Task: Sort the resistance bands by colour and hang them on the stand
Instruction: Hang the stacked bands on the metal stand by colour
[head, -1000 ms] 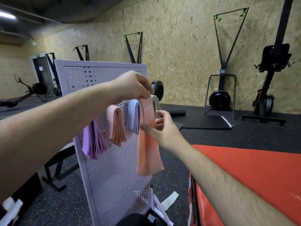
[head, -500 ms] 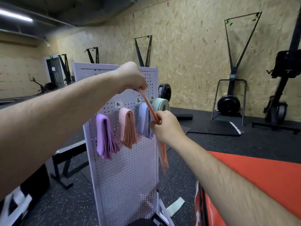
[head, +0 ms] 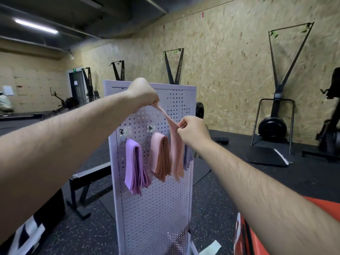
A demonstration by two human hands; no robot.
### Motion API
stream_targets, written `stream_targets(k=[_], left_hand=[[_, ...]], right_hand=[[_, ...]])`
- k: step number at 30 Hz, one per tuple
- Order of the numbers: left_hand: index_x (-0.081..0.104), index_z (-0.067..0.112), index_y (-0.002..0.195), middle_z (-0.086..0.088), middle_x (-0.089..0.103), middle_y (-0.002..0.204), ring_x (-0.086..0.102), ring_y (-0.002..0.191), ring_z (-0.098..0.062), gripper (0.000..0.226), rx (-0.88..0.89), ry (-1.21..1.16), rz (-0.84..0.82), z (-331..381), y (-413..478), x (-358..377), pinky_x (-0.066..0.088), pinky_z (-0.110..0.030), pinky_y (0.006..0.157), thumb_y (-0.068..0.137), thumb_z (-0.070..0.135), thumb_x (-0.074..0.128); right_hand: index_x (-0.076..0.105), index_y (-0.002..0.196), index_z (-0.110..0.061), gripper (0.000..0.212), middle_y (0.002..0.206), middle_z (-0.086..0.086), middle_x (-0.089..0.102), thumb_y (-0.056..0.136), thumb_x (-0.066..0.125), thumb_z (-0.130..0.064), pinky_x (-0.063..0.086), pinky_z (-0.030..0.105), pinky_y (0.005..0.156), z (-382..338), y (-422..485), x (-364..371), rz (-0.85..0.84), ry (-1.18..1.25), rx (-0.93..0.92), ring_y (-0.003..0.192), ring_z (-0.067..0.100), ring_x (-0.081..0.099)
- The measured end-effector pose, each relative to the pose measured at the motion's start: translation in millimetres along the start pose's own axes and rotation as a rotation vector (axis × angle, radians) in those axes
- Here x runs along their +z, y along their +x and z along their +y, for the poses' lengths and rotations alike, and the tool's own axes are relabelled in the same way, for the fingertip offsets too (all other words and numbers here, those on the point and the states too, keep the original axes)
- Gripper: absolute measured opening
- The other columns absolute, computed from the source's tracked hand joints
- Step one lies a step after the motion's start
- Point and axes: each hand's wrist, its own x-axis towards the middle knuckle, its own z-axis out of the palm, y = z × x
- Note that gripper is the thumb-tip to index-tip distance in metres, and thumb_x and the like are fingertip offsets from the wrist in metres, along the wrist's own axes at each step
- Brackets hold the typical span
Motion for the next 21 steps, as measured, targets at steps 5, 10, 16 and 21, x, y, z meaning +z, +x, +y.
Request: stream_targets(k=[5, 10, 16, 21], left_hand=[[0.077, 0.001, 0.093, -0.008, 0.068, 0.082, 0.047, 0.063, -0.024, 0.022, -0.012, -0.034, 0.023, -20.9, 13.5, 3.4, 0.042, -0.032, 0.055, 0.078, 0.011, 0.065], [0.076, -0.001, 0.094, -0.012, 0.075, 0.089, 0.057, 0.067, -0.024, 0.022, -0.002, -0.042, 0.042, -46.2, 21.4, 2.7, 0.052, -0.037, 0.061, 0.077, 0.009, 0.066], [0.071, 0.015, 0.074, -0.006, 0.070, 0.075, 0.058, 0.063, -0.021, 0.020, 0.025, 0.083, -0.023, -61.1, 16.6, 5.6, 0.053, -0.035, 0.058, 0.061, 0.011, 0.056], [0.076, 0.001, 0.087, -0.013, 0.076, 0.087, 0.060, 0.065, -0.023, 0.029, 0.031, 0.077, -0.041, -57.4, 11.9, 4.7, 0.047, -0.034, 0.060, 0.066, 0.007, 0.058]], right_hand=[[0.068, 0.082, -0.018, 0.013, 0.087, -0.006, 0.066, 0.084, 0.057, -0.010, 0.034, 0.021, 0.054, -2.4, 17.9, 11.5, -0.006, -0.038, -0.005, 0.083, 0.015, 0.060], [0.068, 0.077, -0.019, 0.014, 0.089, -0.004, 0.068, 0.084, 0.060, -0.011, 0.050, 0.029, 0.071, -5.6, 31.2, 23.3, -0.049, -0.045, -0.053, 0.089, 0.017, 0.063], [0.071, 0.072, -0.021, 0.009, 0.075, -0.002, 0.071, 0.078, 0.066, -0.016, 0.062, 0.044, 0.073, -17.2, 39.6, 25.2, -0.159, -0.050, -0.071, 0.078, 0.021, 0.071], [0.072, 0.076, -0.019, 0.002, 0.071, -0.001, 0.073, 0.077, 0.073, -0.020, 0.062, 0.043, 0.071, -22.0, 34.7, 16.4, -0.200, -0.052, -0.096, 0.075, 0.018, 0.072]])
